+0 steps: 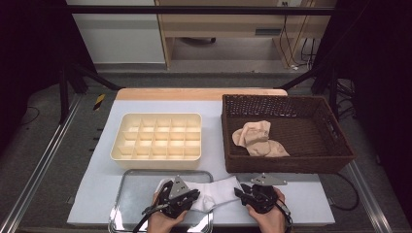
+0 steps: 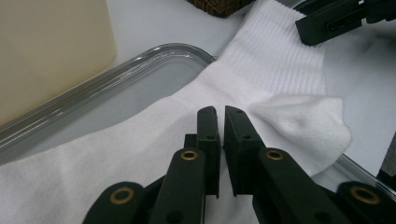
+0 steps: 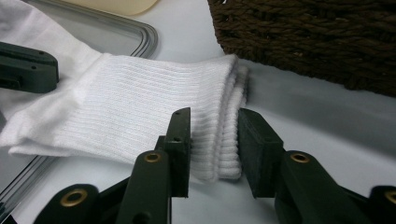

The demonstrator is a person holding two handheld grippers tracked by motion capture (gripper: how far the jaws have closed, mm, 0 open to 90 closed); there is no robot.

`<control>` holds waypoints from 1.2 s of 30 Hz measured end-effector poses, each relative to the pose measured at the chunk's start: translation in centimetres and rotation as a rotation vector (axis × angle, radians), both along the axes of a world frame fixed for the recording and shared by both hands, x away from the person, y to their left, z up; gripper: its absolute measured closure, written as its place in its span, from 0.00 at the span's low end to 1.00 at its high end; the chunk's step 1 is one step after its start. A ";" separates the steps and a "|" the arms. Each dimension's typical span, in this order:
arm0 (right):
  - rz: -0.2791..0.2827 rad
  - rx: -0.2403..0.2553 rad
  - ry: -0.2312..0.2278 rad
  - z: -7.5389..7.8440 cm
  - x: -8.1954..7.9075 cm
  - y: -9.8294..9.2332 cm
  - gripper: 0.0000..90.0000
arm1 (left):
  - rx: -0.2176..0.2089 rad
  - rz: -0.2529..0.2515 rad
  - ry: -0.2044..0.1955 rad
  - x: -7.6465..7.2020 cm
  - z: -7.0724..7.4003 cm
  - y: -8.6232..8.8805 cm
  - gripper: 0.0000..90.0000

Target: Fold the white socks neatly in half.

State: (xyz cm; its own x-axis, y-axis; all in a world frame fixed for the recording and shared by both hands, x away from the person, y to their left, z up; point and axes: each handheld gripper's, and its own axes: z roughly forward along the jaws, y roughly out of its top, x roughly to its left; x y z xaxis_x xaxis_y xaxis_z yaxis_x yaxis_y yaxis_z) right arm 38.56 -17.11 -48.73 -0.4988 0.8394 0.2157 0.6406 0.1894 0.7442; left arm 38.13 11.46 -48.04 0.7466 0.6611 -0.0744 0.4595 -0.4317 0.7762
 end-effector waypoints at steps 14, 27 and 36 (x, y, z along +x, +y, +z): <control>-0.001 0.054 -0.028 1.3 0.0 -0.1 0.88 | -0.028 -0.013 0.008 -0.4 0.6 -0.4 0.92; 0.046 0.133 -0.108 3.9 -0.8 0.4 0.89 | -0.013 -0.027 0.033 -0.7 0.0 -1.6 0.94; 0.126 0.173 -0.136 5.1 -1.1 1.8 0.89 | -0.047 -0.019 0.023 -0.5 0.9 -0.7 0.94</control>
